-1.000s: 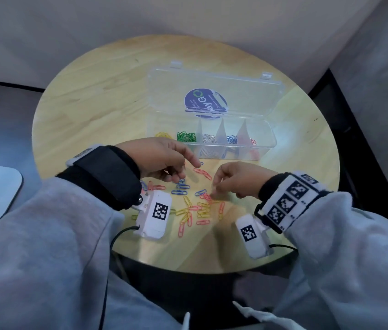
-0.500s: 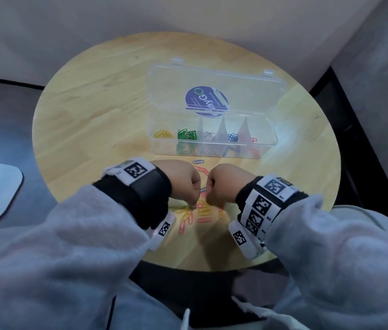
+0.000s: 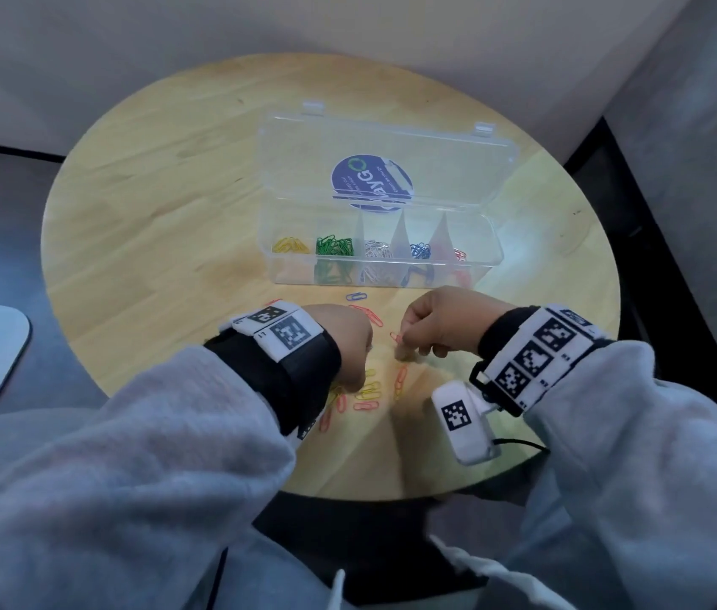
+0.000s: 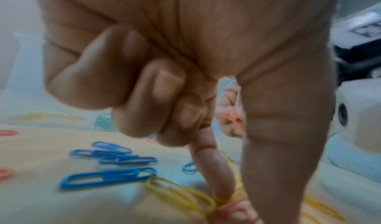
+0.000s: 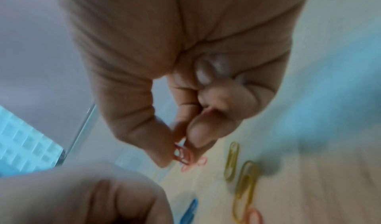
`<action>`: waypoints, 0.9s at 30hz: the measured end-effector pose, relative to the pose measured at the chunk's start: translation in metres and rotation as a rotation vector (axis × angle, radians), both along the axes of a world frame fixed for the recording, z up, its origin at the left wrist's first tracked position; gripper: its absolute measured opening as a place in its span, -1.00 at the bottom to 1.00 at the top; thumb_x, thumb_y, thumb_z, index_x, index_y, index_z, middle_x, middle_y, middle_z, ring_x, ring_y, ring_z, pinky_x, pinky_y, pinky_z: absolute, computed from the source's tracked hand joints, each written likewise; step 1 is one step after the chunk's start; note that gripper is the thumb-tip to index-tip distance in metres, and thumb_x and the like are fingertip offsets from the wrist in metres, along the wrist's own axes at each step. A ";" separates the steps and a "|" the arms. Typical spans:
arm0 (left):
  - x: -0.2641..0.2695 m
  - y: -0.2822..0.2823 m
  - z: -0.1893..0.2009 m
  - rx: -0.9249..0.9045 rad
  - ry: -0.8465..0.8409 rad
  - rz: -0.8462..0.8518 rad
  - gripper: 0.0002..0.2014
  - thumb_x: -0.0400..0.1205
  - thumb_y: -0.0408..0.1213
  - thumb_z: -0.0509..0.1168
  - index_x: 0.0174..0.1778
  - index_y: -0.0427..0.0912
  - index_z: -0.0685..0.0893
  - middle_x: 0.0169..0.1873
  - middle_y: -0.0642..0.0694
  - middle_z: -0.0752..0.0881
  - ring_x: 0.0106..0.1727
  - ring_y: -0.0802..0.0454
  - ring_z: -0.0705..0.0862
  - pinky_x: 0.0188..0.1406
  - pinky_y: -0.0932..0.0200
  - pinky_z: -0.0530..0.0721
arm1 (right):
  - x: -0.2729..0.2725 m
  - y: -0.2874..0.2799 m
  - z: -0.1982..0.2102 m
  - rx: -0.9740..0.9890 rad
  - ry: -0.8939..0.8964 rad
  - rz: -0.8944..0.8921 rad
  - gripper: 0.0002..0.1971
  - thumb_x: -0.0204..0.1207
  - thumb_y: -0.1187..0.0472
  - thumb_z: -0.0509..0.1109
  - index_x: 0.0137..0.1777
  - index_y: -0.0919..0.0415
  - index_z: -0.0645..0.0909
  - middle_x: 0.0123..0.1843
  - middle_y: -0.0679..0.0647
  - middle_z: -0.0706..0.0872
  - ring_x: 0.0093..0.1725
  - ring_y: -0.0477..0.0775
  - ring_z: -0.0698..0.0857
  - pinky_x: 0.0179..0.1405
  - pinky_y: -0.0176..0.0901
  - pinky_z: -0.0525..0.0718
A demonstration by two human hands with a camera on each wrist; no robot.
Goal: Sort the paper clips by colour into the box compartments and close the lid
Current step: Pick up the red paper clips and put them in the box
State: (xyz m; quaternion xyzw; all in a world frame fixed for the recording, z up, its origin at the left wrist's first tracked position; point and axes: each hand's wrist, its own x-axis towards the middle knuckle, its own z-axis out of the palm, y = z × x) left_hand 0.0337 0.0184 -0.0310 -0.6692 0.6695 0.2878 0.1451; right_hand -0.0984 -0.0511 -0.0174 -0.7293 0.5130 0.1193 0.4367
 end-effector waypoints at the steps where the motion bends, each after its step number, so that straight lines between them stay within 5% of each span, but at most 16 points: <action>1: -0.001 -0.001 0.000 0.002 -0.022 -0.016 -0.94 0.46 -0.24 0.40 -0.23 -0.05 0.63 -0.28 -0.02 0.60 -0.25 -0.03 0.54 -0.45 0.25 0.40 | -0.003 -0.002 0.000 0.039 -0.051 -0.043 -0.78 0.37 0.34 0.48 -0.42 0.15 0.55 -0.56 -0.06 0.63 -0.59 -0.16 0.49 -0.50 -0.37 0.47; 5: -0.006 -0.002 0.001 -0.003 -0.104 -0.061 -0.94 0.47 -0.24 0.38 -0.24 -0.06 0.62 -0.39 -0.01 0.55 -0.27 -0.04 0.55 -0.52 0.24 0.36 | -0.009 -0.003 -0.005 0.197 -0.251 -0.184 -0.77 0.44 0.52 0.38 -0.32 0.22 0.52 -0.49 0.07 0.64 -0.64 -0.15 0.52 -0.65 -0.41 0.45; 9: -0.005 -0.003 0.003 -0.027 -0.155 -0.056 -0.71 0.48 -0.23 0.39 -0.48 -0.10 0.45 -0.51 0.00 0.45 -0.49 0.03 0.42 -0.56 0.28 0.31 | -0.010 -0.003 -0.007 0.324 -0.391 -0.305 -0.79 0.50 0.59 0.26 -0.16 0.28 0.55 -0.43 0.11 0.58 -0.63 -0.17 0.56 -0.64 -0.43 0.56; 14: -0.003 -0.001 0.008 -0.057 -0.203 -0.037 -0.65 0.48 -0.18 0.42 -0.52 -0.16 0.42 -0.54 -0.03 0.44 -0.56 0.06 0.38 -0.58 0.29 0.33 | -0.010 -0.007 -0.009 0.336 -0.423 -0.339 -0.78 0.51 0.59 0.24 -0.17 0.28 0.55 -0.58 0.01 0.60 -0.63 -0.15 0.56 -0.63 -0.41 0.58; 19: -0.004 -0.001 0.006 -0.036 -0.192 -0.063 -0.69 0.50 -0.23 0.39 -0.50 -0.15 0.45 -0.53 -0.03 0.44 -0.54 0.05 0.38 -0.58 0.26 0.33 | -0.007 -0.007 -0.009 0.333 -0.420 -0.342 -0.78 0.52 0.59 0.23 -0.18 0.29 0.57 -0.51 0.08 0.56 -0.63 -0.13 0.56 -0.61 -0.40 0.60; 23: 0.002 0.002 0.002 -0.025 -0.126 -0.023 -0.92 0.45 -0.24 0.38 -0.31 -0.09 0.61 -0.45 -0.02 0.52 -0.45 0.01 0.46 -0.57 0.26 0.33 | -0.003 -0.008 -0.008 0.354 -0.423 -0.395 -0.74 0.56 0.54 0.12 -0.26 0.30 0.54 -0.49 0.11 0.49 -0.65 -0.10 0.52 -0.65 -0.37 0.57; 27: 0.018 0.003 0.007 -0.024 0.104 0.096 -0.91 0.43 -0.21 0.38 -0.36 -0.02 0.60 -0.42 0.03 0.58 -0.38 0.03 0.50 -0.42 0.26 0.41 | 0.000 -0.010 -0.007 0.409 -0.437 -0.477 -0.71 0.56 0.41 -0.03 -0.35 0.25 0.40 -0.43 0.11 0.41 -0.61 -0.04 0.46 -0.66 -0.37 0.47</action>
